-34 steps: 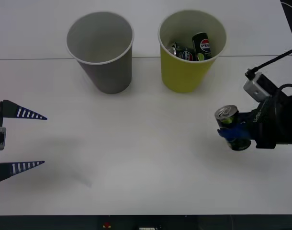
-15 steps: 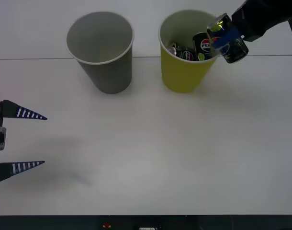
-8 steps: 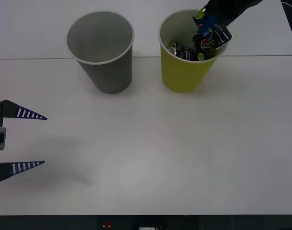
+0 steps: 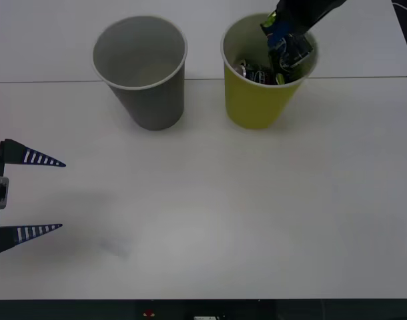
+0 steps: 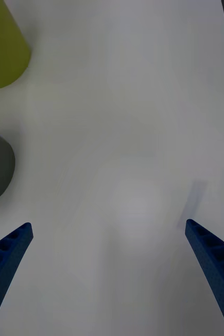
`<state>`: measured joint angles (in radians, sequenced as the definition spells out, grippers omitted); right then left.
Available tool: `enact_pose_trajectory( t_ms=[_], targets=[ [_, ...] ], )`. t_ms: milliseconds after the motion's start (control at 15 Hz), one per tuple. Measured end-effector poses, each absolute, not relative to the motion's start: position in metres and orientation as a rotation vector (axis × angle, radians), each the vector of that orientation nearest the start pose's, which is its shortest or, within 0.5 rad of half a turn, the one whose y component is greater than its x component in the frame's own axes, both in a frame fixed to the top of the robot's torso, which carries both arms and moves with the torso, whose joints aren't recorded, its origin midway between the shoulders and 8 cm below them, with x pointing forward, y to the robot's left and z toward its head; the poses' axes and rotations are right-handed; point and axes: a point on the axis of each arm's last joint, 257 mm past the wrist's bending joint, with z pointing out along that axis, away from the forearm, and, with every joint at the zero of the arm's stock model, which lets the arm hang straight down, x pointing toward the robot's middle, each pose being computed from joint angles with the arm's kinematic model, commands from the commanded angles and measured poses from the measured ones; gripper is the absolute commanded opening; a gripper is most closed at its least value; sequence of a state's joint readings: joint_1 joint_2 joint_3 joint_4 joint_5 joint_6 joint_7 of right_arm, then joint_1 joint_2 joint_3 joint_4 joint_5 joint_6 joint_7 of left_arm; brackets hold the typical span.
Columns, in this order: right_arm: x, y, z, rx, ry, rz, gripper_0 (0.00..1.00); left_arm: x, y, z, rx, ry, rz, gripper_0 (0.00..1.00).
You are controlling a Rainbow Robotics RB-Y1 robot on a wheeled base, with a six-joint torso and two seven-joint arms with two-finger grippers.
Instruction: Put the can into the green bin and the plastic bottle into the gray bin
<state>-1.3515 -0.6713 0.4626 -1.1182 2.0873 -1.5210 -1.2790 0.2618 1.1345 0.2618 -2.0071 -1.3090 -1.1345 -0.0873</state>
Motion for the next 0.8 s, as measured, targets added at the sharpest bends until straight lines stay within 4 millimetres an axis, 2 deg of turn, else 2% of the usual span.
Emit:
enact_pose_trajectory(
  t_ms=[67, 133, 267, 800],
  targets=[
    [0.6059, -0.1364, -0.0023, -1.033, 2.281, 0.014, 0.09, 0.3413, 0.2858, -0.1666, 1.762, 1.444, -0.118, 1.00],
    [0.6074, -0.1357, -0.0019, -1.039, 2.272, 0.006, 0.33, 0.3413, 0.2858, -0.1666, 1.762, 1.444, -0.118, 1.00],
    [0.6084, -0.1346, -0.0013, -1.045, 2.263, 0.003, 1.00, 0.3413, 0.2858, -0.1666, 1.762, 1.444, -0.118, 1.00],
    [0.6004, -0.1335, 0.0043, -1.099, 2.237, 0.058, 1.00, 0.3413, 0.2858, -0.1666, 1.762, 1.444, -0.118, 1.00]
  ],
)
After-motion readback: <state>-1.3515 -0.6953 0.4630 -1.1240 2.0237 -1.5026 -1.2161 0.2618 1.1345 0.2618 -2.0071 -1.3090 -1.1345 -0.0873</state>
